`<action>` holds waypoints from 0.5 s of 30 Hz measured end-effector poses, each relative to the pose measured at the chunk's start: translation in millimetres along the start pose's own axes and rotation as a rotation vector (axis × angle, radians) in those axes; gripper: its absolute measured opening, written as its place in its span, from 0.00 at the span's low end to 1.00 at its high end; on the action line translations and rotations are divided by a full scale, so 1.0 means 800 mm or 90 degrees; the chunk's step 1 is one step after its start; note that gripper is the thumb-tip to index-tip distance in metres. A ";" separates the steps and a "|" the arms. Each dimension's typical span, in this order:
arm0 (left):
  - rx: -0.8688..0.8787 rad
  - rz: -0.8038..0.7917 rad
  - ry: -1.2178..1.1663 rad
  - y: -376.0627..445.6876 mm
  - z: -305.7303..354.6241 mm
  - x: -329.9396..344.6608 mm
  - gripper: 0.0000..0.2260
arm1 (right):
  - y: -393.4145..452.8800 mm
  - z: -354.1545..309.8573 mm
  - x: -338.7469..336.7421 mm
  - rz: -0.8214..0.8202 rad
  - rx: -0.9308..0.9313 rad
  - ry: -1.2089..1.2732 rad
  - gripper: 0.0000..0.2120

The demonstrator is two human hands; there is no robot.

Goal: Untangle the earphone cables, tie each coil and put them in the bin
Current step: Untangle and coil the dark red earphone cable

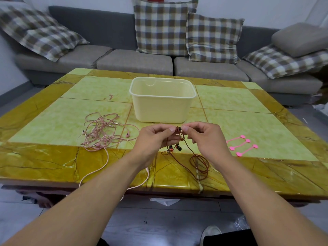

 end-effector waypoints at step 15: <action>0.013 0.001 -0.002 -0.003 0.001 0.002 0.09 | -0.005 0.000 0.007 0.012 0.048 -0.043 0.11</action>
Point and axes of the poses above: each hand's wrist, its own y-axis towards the middle knuckle, its own x-axis out of the palm, z = x × y, the point moved 4 cm from there along y, towards the middle knuckle, and after that the axes turned 3 degrees about -x, right-handed, at the moved point
